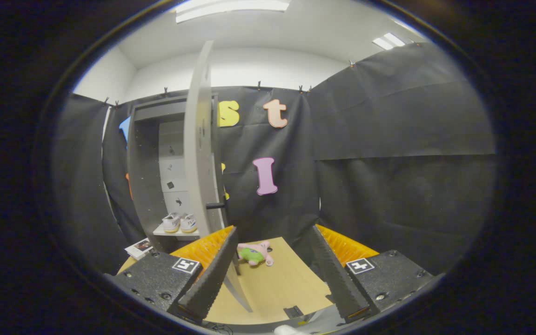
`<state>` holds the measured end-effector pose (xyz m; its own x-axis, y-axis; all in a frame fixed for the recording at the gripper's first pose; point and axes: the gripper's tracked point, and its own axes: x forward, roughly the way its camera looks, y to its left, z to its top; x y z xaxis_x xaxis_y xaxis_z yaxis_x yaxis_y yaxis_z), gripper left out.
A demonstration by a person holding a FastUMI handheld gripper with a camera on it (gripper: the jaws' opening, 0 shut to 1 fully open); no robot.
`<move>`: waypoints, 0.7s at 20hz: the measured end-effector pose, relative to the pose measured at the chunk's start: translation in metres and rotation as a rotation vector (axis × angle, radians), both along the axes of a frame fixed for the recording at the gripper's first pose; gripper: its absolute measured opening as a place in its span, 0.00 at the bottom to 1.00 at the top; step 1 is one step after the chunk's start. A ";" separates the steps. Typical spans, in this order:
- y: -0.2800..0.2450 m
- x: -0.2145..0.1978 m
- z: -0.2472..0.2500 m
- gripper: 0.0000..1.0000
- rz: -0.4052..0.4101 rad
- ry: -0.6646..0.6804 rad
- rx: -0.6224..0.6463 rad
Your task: Open the shoe cabinet door, grab the shoes and put them into the shoe cabinet, then close the shoe cabinet door.
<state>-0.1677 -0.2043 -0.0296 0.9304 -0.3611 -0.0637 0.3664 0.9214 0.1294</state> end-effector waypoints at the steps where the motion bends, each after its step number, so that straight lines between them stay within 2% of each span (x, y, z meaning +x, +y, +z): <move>1: -0.009 0.009 0.000 1.00 0.021 0.010 0.000; 4: -0.025 0.040 -0.005 1.00 0.100 0.040 -0.008; 9: -0.015 0.089 -0.004 1.00 0.255 0.055 -0.033; 14: -0.008 0.101 -0.001 1.00 0.333 0.051 -0.062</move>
<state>-0.0663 -0.2122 -0.0302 0.9940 -0.0426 -0.1003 0.0487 0.9971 0.0588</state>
